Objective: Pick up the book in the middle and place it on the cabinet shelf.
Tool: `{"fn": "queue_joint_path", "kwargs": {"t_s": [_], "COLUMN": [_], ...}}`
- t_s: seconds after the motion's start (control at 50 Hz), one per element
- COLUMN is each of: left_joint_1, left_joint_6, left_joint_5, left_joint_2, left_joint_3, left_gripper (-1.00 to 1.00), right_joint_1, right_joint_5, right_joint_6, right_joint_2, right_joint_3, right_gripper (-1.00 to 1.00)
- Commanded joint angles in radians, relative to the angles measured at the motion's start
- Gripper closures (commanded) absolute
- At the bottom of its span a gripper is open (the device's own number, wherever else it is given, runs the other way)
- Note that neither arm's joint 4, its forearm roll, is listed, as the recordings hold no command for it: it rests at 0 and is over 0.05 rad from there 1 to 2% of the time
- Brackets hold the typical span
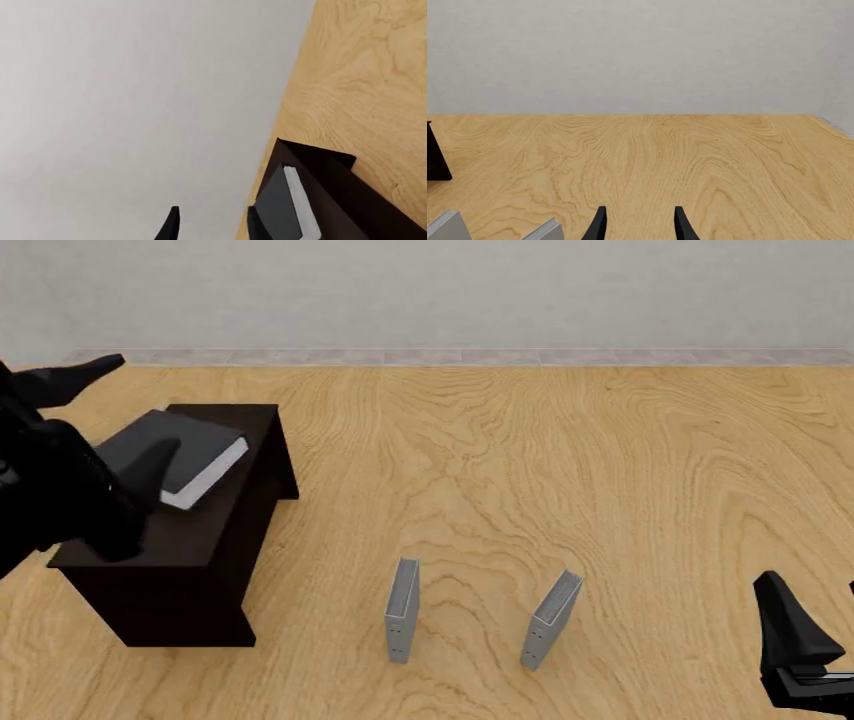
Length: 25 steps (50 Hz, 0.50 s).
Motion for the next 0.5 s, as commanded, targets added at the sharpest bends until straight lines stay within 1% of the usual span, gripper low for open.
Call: {"fn": "queue_joint_path", "kwargs": {"t_s": [0.02, 0.12, 0.16, 0.22, 0.24, 0.26, 0.28, 0.3, 0.34, 0.36, 0.38, 0.4, 0.42, 0.44, 0.46, 0.48, 0.5], "left_joint_1": [-0.041, -0.053, -0.063, -0.074, -0.082, -0.090, -0.095, -0.094, -0.106, -0.112, -0.115, -0.115, -0.118, -0.118, -0.126, -0.132, -0.129], "left_joint_6": [-0.027, -0.028, -0.047, -0.066, -0.088, -0.134, -0.159, -0.160, -0.219, -0.225, -0.253, -0.253, -0.281, -0.300, -0.334, -0.336, -0.354], "left_joint_5": [0.114, 0.128, 0.155, 0.164, 0.174, 0.201, 0.216, 0.211, 0.235, 0.231, 0.235, 0.236, 0.253, 0.233, 0.257, 0.252, 0.246], "left_joint_2": [-0.078, -0.091, -0.100, -0.106, -0.108, -0.109, -0.110, -0.109, -0.108, -0.110, -0.112, -0.112, -0.108, -0.113, -0.109, -0.113, -0.113], "left_joint_3": [-0.047, -0.057, -0.076, -0.088, -0.100, -0.131, -0.148, -0.148, -0.186, -0.185, -0.201, -0.201, -0.218, -0.220, -0.238, -0.229, -0.233], "left_gripper": [-1.00, -1.00, -1.00, -1.00, -1.00, -1.00, -1.00, -1.00, -1.00, -1.00, -1.00, -1.00, -1.00, -1.00, -1.00, -1.00, -1.00], "right_joint_1": [0.000, 0.000, 0.000, 0.000, 0.000, 0.000, 0.000, 0.000, 0.000, 0.000, 0.000, 0.000, 0.000, 0.000, 0.000, 0.000, 0.000], "right_joint_5": [0.000, 0.000, 0.000, 0.000, 0.000, 0.000, 0.000, 0.000, 0.000, 0.000, 0.000, 0.000, 0.000, 0.000, 0.000, 0.000, 0.000], "right_joint_6": [0.000, 0.000, 0.000, 0.000, 0.000, 0.000, 0.000, 0.000, 0.000, 0.000, 0.000, 0.000, 0.000, 0.000, 0.000, 0.000, 0.000], "right_joint_2": [0.000, 0.000, 0.000, 0.000, 0.000, 0.000, 0.000, 0.000, 0.000, 0.000, 0.000, 0.000, -0.001, 0.000, 0.000, 0.000, 0.000], "right_joint_3": [0.000, 0.000, 0.000, 0.000, 0.000, 0.000, 0.000, 0.000, 0.000, 0.000, 0.000, 0.000, 0.000, 0.000, 0.000, 0.000, 0.000], "right_gripper": [-1.00, -1.00, -1.00, -1.00, -1.00, -1.00, -1.00, -1.00, -1.00, -1.00, -1.00, -1.00, -1.00, -1.00, -1.00, -1.00, -1.00]}}
